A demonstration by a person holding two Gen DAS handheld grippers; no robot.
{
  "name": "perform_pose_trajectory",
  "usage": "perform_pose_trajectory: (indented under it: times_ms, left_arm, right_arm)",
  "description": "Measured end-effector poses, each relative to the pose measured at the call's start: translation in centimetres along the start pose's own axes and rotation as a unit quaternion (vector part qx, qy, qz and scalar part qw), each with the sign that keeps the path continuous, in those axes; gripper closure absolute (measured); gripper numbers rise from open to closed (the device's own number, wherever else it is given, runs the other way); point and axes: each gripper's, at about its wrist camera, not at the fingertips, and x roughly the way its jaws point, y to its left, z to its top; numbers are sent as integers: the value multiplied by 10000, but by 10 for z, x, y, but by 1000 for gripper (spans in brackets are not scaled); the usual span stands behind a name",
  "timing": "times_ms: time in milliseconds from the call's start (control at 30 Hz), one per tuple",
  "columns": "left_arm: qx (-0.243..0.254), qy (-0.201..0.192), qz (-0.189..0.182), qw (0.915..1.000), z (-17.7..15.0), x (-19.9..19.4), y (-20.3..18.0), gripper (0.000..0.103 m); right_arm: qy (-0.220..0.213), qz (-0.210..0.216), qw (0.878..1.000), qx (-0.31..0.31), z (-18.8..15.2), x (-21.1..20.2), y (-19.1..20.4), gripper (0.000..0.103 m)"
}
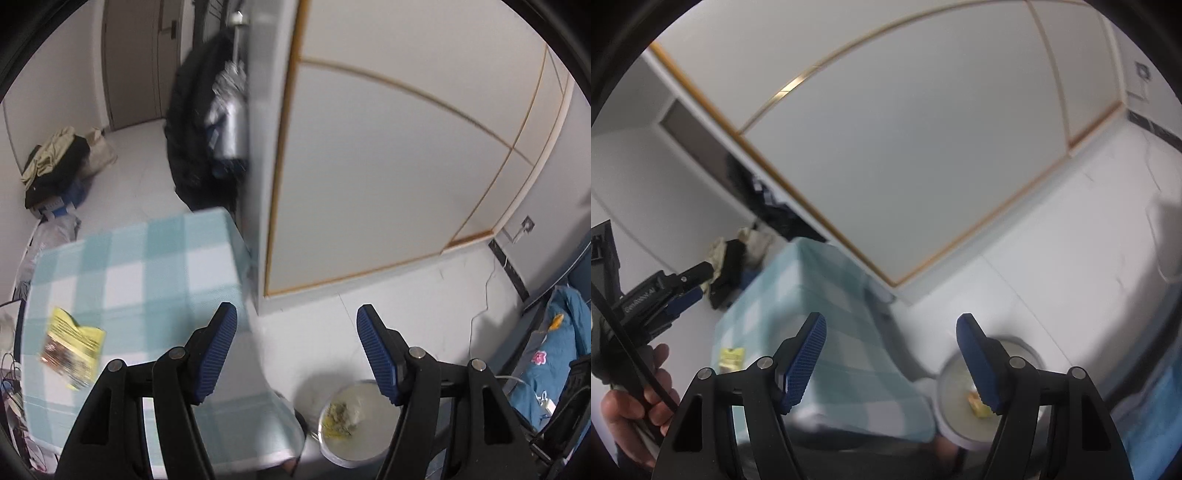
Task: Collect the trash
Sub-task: 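Move both grippers back over the remaining wrappers on the table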
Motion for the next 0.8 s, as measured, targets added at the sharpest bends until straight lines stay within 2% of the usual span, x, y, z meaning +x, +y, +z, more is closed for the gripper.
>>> perform_pose_trajectory:
  times_ms: [100, 267, 533, 667, 800]
  left_arm:
    - [97, -443, 334, 9984, 8, -23, 23, 39]
    - [-51, -888, 561, 9945, 19, -56, 59, 39]
    - [-250, -1206, 907, 9882, 15, -79, 110, 38]
    - [-457, -1319, 1236, 9825, 10, -81, 136, 23]
    - [-920, -1228, 1492, 9768, -6, -80, 177, 23]
  right_arm:
    - [-67, 115, 9992, -364, 2, 4, 29, 27]
    - [-56, 437, 9960, -782, 1, 19, 83, 27]
    - [109, 930, 9855, -1416, -16, 52, 165, 26]
    - [168, 1051, 9772, -1839, -29, 73, 205, 26]
    - [228, 1121, 9667, -2290, -43, 96, 239, 26]
